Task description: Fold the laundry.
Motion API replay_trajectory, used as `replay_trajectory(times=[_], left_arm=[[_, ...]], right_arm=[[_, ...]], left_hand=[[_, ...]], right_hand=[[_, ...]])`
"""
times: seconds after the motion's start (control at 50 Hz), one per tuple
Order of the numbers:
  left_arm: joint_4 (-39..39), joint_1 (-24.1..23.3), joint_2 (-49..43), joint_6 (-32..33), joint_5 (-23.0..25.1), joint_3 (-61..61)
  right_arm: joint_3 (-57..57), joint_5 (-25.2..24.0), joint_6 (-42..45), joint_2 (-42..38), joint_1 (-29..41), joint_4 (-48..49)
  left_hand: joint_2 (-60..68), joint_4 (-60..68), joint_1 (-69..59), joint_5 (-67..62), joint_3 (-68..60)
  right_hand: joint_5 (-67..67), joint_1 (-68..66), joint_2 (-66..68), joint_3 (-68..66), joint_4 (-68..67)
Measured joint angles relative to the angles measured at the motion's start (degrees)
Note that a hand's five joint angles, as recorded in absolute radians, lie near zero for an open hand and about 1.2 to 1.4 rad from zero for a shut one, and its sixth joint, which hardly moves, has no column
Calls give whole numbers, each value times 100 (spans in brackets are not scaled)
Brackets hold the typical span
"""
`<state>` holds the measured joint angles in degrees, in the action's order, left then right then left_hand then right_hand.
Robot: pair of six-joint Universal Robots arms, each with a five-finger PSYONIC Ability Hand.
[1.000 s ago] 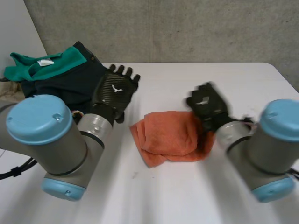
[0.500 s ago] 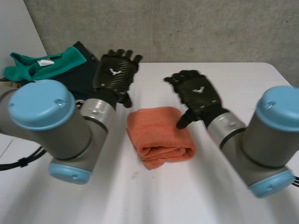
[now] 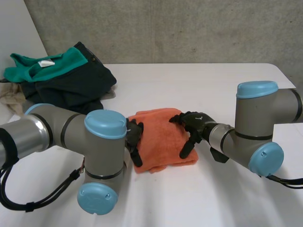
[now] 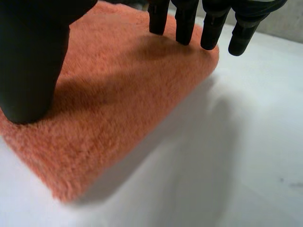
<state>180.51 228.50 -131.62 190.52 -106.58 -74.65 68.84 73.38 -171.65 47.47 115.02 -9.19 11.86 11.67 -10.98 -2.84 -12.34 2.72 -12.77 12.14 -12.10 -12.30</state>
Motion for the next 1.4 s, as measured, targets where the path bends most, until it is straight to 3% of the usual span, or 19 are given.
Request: replay_trajectory(times=[0.18, 0.34, 0.48, 0.56, 0.66, 0.88, 0.94, 1.0, 1.04, 1.08, 1.26, 1.4], left_arm=[[-129, 35, 263, 6, 269, 1], [-47, 262, 1143, 13, 865, 126], [-83, 563, 1452, 18, 2248, 395], [-162, 705, 1466, 12, 3329, 582], [-230, 788, 1444, -5, 4028, 722], [-238, 745, 1388, -8, 4061, 810], [-237, 721, 1376, -8, 4040, 810], [-234, 694, 1364, -7, 4028, 807], [-231, 684, 1360, -7, 4025, 806], [-225, 679, 1358, -6, 4024, 806], [-208, 675, 1382, -8, 4025, 871], [-201, 669, 1416, -24, 4030, 971]], right_arm=[[412, 651, 905, 507, -15, 248], [1600, 947, 758, 1489, -111, 1214], [2477, 858, -51, 1948, -288, 1491], [2741, 618, -507, 1962, -327, 1516], [2801, 233, -941, 1771, -307, 1642], [2380, 62, -1225, 915, -49, 2049], [2200, 136, -1207, 675, 63, 2100], [1968, 272, -1187, 438, 153, 2173], [1882, 352, -1182, 368, 172, 2227], [1827, 441, -1187, 333, 172, 2316], [1245, 955, -1224, 365, -32, 2834], [126, 1037, -1171, -88, -847, 2704]], left_hand=[[0, 0, 5, 1, 0], [0, 0, 6, 2, 0], [0, 0, 5, 2, 0], [0, 0, 5, 2, 0], [0, 0, 5, 2, 0], [0, 0, 5, 1, 0], [0, 0, 5, 1, 0], [0, 0, 5, 2, 0], [0, 0, 5, 2, 0], [0, 0, 5, 2, 0], [0, 0, 5, 1, 0], [0, 0, 5, 2, 0]], right_hand=[[0, 66, 0, 0, 0], [0, 66, 0, 0, 0], [-2, 66, 0, 0, 0], [0, 66, 0, 0, -1], [0, 66, 0, 0, 0], [17, 40, 22, -27, -24], [681, -632, 724, -702, -686], [3239, -2368, 3285, -3272, -3340], [4511, -2665, 3899, -4094, -4865], [4936, -2665, 4014, -4293, -5409], [5245, -2665, 4012, -4980, -5626], [5339, -2665, 4012, -5116, -5627]])
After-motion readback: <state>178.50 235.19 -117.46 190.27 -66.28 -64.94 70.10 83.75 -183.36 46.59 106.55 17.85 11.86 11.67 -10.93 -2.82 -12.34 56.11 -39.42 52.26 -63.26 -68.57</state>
